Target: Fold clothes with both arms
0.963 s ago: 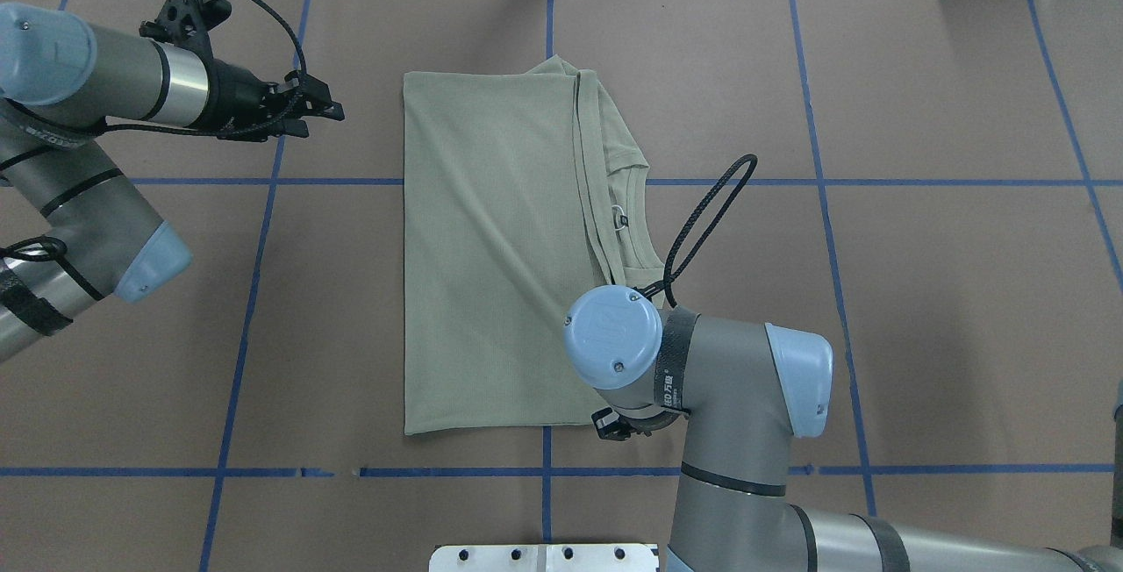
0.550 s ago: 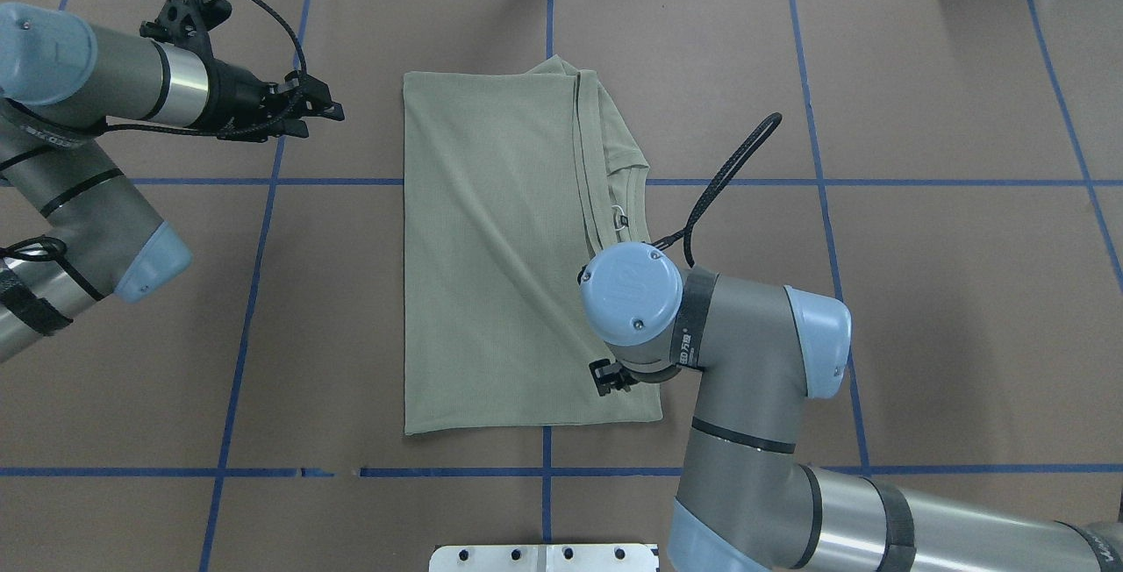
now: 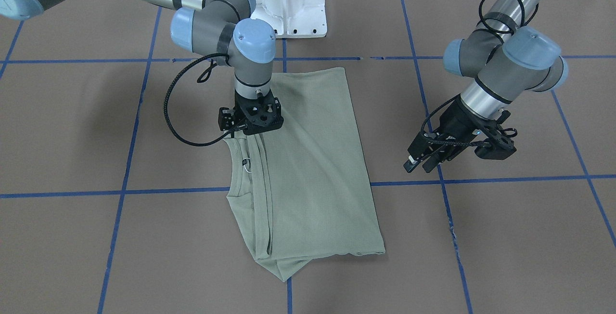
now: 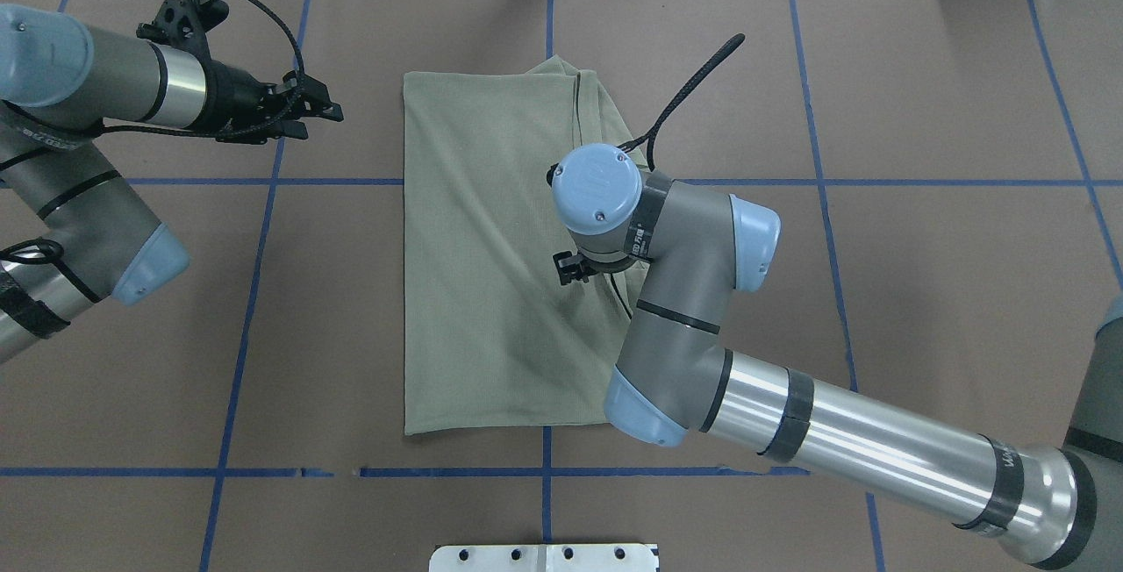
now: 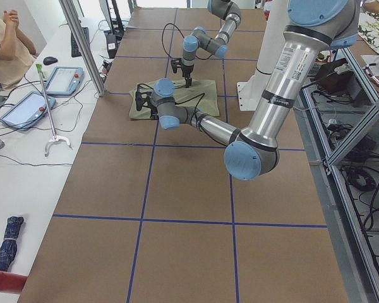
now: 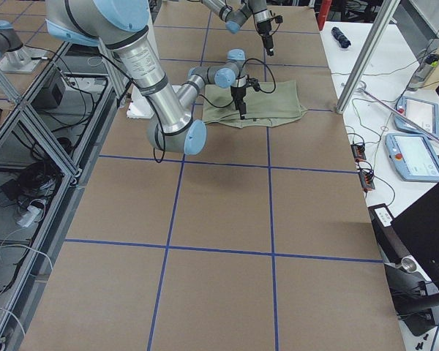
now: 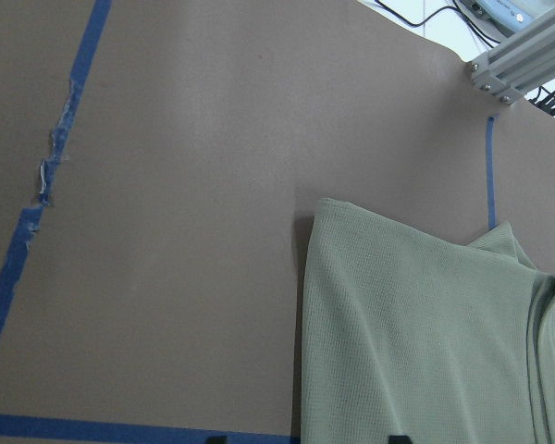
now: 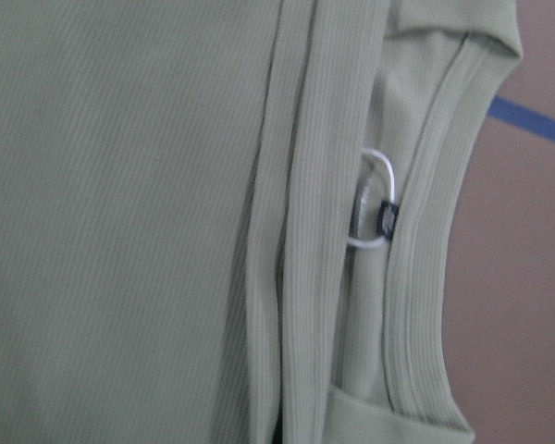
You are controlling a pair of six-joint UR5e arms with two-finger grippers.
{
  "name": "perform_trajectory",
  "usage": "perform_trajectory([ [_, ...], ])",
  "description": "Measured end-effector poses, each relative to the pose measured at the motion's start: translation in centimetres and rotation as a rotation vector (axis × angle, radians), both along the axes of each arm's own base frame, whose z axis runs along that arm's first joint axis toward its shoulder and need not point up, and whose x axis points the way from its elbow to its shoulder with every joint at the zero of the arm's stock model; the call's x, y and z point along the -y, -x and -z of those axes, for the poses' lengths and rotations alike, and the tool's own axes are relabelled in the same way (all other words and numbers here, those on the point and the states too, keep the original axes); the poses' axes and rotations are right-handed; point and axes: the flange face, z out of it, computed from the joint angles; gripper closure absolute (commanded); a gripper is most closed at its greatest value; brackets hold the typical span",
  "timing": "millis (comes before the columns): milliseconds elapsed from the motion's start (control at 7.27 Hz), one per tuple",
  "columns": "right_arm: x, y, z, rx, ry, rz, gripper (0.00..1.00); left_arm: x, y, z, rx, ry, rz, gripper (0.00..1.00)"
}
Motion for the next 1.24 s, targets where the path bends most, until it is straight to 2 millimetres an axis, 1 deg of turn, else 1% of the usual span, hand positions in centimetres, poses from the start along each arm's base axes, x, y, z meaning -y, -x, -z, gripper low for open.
perform_trajectory([
  [138,0.9,0.4,-0.3,-0.017,-0.007,0.002,0.00,0.0,0.0,0.0,-0.002,0.005,0.001,0.34],
  [275,1.7,0.1,-0.8,-0.031,-0.012,0.004,0.00,-0.1,0.0,-0.1,-0.003,0.006,0.002,0.34],
  [413,2.9,-0.9,-1.9,-0.049,-0.019,0.010,0.00,-0.1,0.0,-0.1,-0.003,0.007,0.002,0.34],
  [550,4.5,-2.7,-3.6,-0.071,-0.030,0.024,0.00,-0.1,0.0,-0.2,-0.003,0.007,0.002,0.34],
  [688,6.2,-5.1,-6.0,-0.097,-0.041,0.042,0.00,-0.1,0.0,-0.1,-0.004,0.007,0.002,0.34],
  [825,7.4,-7.5,-8.3,-0.122,-0.053,0.061,0.00,-0.1,0.0,-0.1,-0.005,0.006,0.002,0.34],
  [963,8.2,-8.7,-8.5,-0.125,-0.069,0.068,0.00,-0.1,0.1,0.1,-0.006,0.004,0.002,0.34],
  [1101,9.2,-9.0,-6.4,-0.107,-0.085,0.055,0.00,-0.2,0.1,0.2,-0.007,0.003,0.001,0.34],
  [1238,10.5,-8.8,-3.8,-0.082,-0.092,0.025,0.00,-0.2,0.1,0.2,-0.007,0.003,0.002,0.34],
])
